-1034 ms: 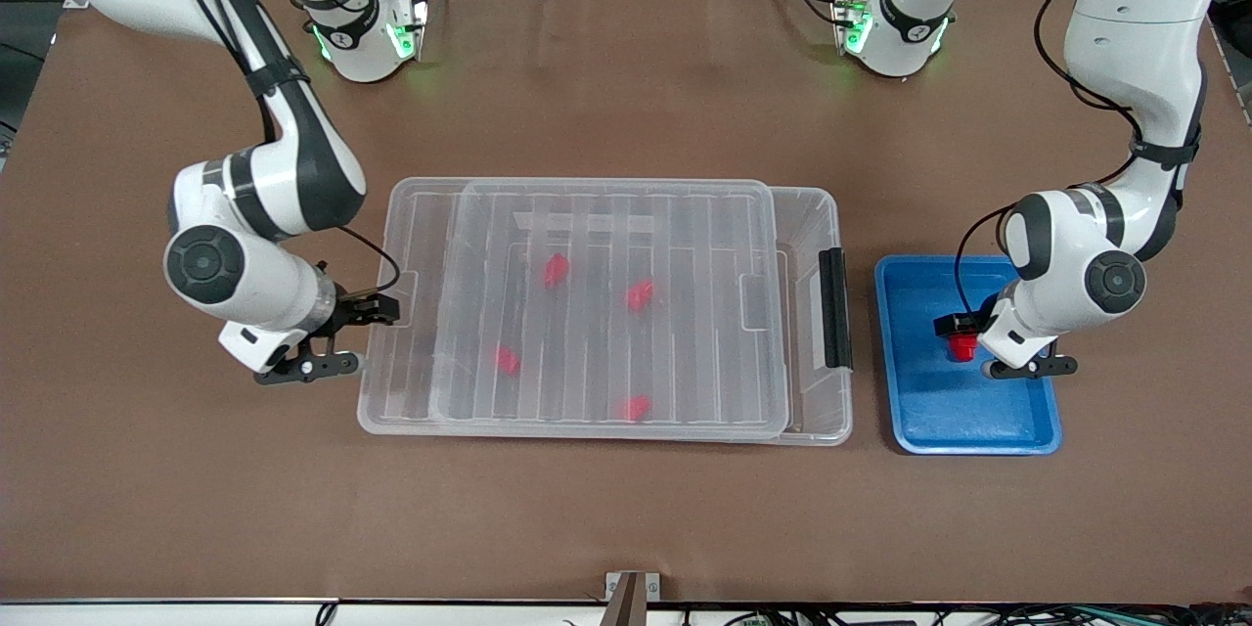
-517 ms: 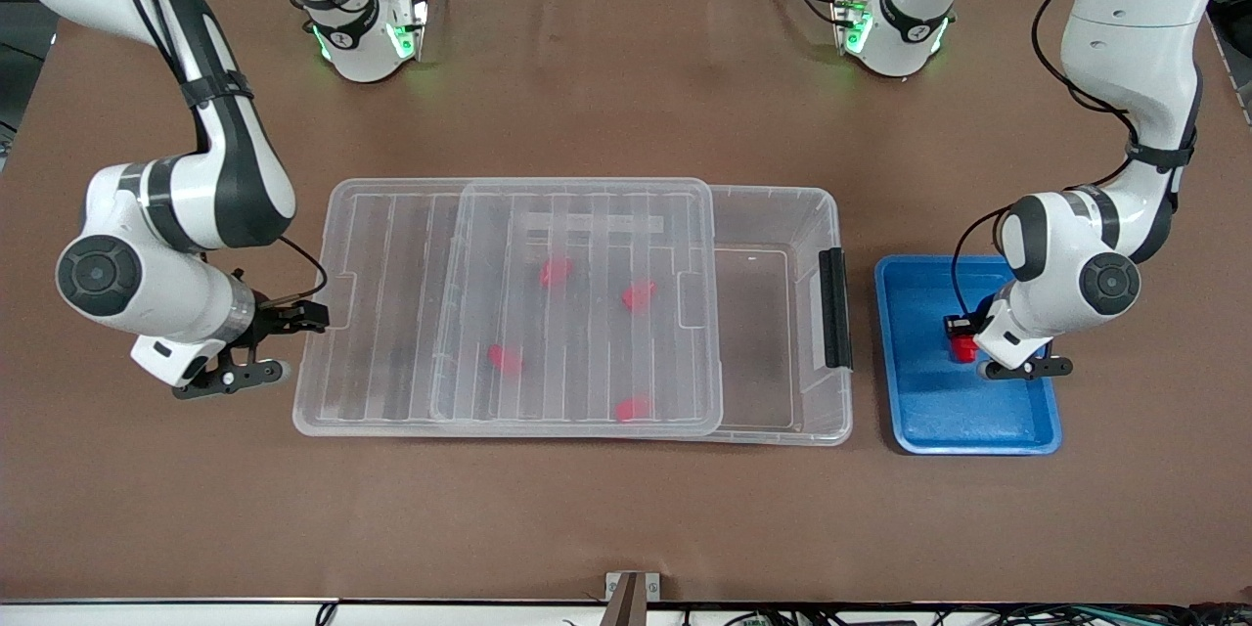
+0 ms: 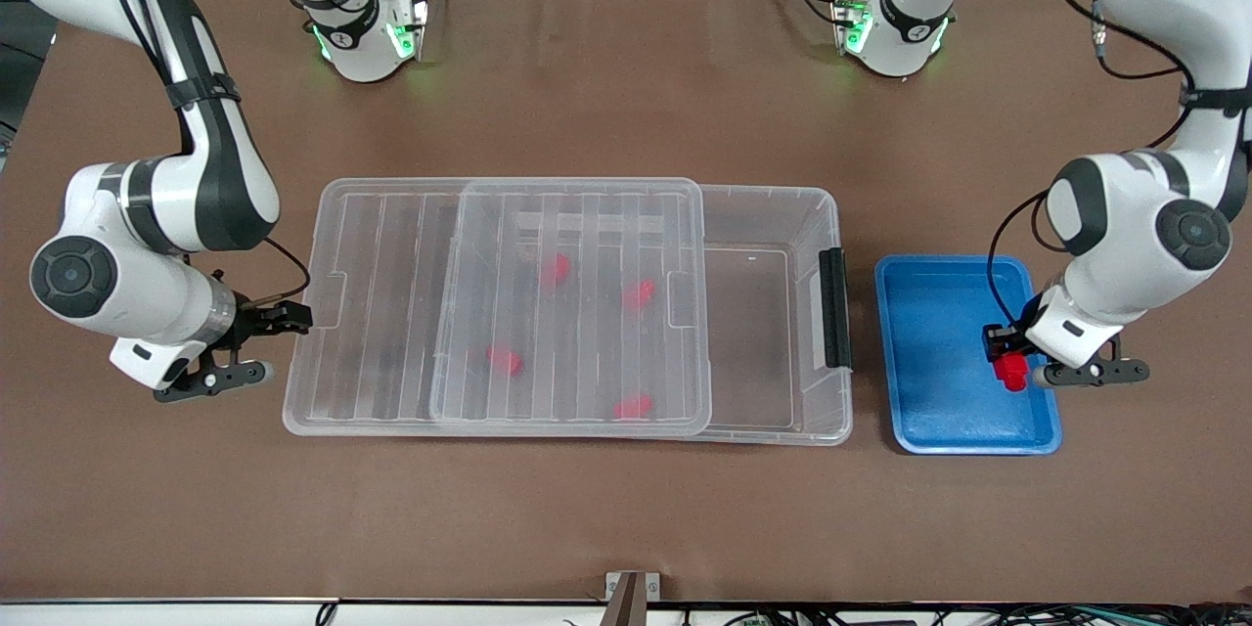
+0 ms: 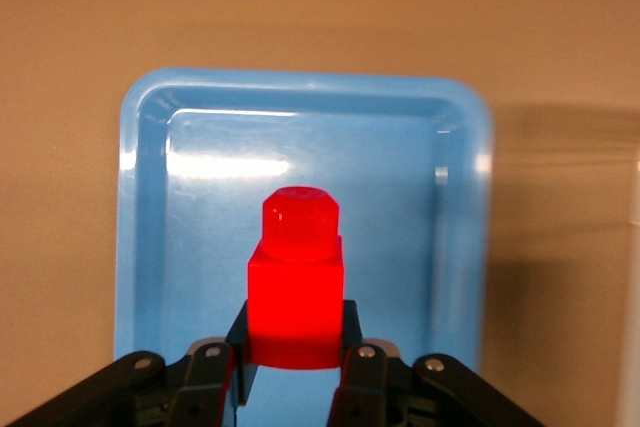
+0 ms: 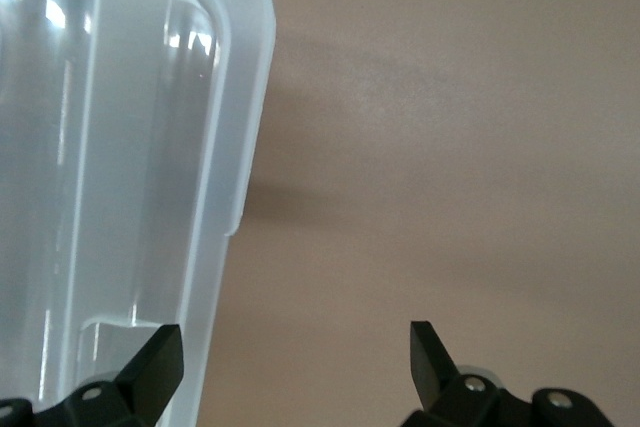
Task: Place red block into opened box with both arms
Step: 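Lift the red block and carry it over the box with the left gripper, then lower the red block into the opened box with the left gripper, then open the left gripper and withdraw it past the blue tray, then slide the clear lid back over the box with the right gripper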
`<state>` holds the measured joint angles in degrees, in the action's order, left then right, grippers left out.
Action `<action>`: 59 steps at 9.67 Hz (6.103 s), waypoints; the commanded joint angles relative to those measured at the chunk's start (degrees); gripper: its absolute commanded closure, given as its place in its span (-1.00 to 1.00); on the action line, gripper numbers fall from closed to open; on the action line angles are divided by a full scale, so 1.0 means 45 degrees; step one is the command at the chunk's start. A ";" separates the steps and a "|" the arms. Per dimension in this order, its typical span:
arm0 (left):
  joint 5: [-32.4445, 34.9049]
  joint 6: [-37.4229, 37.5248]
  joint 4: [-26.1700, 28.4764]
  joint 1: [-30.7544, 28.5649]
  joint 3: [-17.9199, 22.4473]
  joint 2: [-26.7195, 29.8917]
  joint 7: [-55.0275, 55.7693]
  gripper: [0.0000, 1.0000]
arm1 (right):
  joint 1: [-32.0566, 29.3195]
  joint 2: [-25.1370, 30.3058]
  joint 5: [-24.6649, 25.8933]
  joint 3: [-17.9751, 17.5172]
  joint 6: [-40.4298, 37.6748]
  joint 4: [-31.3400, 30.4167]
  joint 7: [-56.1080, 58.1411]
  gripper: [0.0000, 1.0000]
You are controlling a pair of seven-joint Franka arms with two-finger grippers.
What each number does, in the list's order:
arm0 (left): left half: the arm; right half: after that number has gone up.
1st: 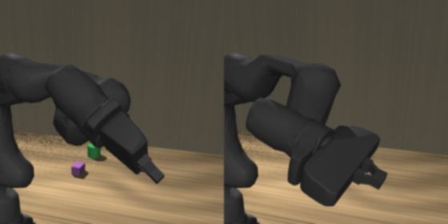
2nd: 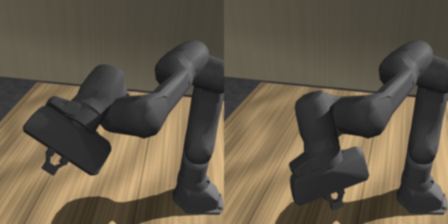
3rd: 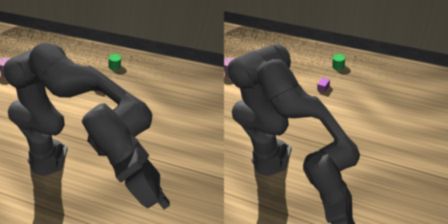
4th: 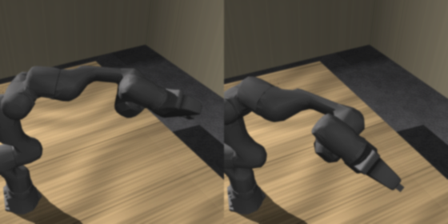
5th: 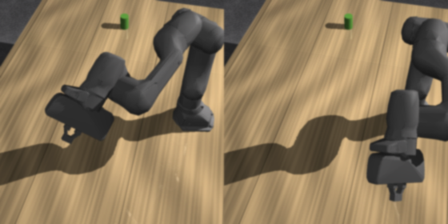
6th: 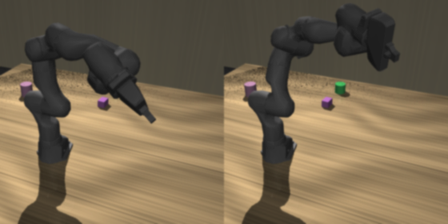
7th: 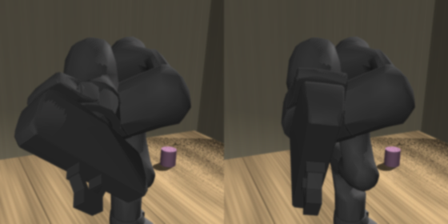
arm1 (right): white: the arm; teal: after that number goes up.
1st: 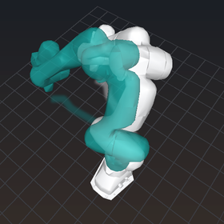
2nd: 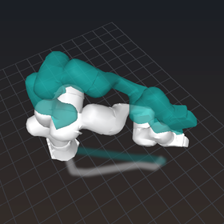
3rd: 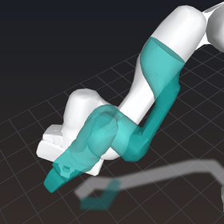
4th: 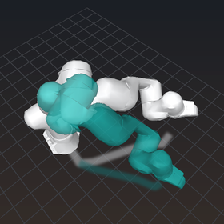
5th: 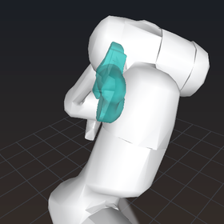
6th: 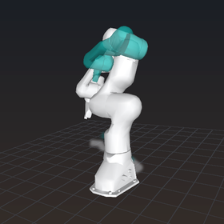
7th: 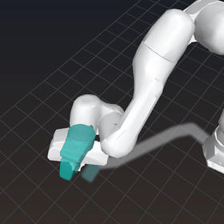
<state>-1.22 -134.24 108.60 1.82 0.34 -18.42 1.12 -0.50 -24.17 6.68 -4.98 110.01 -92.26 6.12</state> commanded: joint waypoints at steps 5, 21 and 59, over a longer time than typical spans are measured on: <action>0.0290 0.1335 -0.0208 0.0182 -0.4150 0.0618 0.4025 1.00 | -0.0045 0.3588 -0.1210 0.1785 -0.3520 0.1555 -0.2300 -1.00; 0.4705 0.1218 -0.3412 0.0769 -0.6364 -0.5734 0.7641 -0.67 | -0.0221 0.5742 -0.1366 0.3275 -0.3803 0.0345 -0.1790 -1.00; -0.0413 0.9949 -0.4371 0.0202 -0.0954 0.3602 0.1608 -1.00 | 0.0444 -0.0532 -0.3675 -0.1629 -0.1243 0.0756 -0.1556 -0.87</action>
<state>-2.23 -89.76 85.22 2.44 -4.27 -4.04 9.20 2.43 -27.88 -10.80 -12.27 105.76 -89.70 -0.04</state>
